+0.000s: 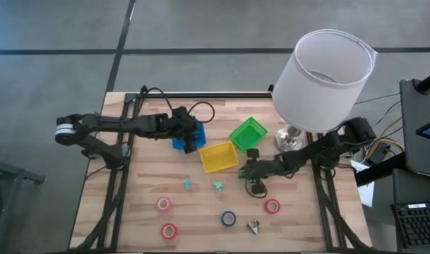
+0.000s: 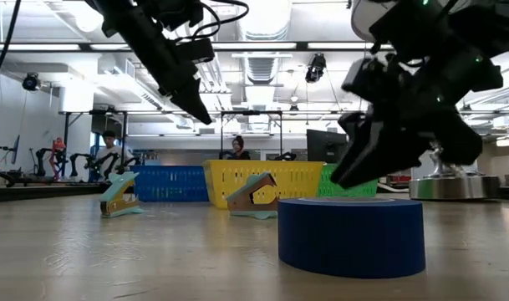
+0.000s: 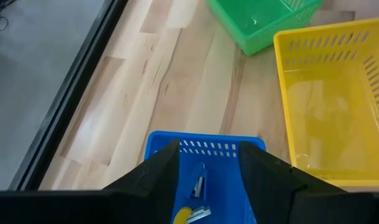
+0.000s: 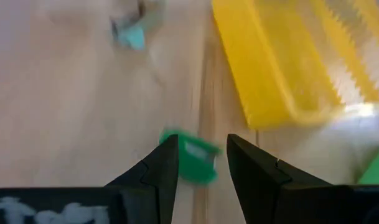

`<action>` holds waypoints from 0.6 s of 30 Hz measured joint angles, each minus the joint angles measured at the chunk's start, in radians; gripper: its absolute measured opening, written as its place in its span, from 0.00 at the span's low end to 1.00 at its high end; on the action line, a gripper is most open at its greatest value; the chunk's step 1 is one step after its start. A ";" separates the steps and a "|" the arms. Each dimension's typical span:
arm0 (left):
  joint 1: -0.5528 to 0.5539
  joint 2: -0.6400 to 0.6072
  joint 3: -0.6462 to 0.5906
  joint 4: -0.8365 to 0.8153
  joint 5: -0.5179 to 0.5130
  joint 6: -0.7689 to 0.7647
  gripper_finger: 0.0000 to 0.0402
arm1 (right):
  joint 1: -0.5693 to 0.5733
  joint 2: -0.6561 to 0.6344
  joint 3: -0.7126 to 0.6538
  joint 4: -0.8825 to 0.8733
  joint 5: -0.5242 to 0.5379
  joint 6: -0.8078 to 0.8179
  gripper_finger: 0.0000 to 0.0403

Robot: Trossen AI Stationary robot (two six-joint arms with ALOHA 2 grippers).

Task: Pick and place Stapler, Stapler remover, tape
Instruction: Put the green stapler into the blue bin

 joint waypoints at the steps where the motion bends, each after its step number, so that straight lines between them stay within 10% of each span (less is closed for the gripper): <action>1: 0.000 0.000 0.000 0.000 0.003 0.000 0.42 | 0.000 0.005 0.006 -0.027 0.002 0.013 0.34; 18: 0.000 0.000 -0.002 -0.009 0.016 0.001 0.42 | 0.001 0.030 0.011 -0.051 -0.099 0.072 0.44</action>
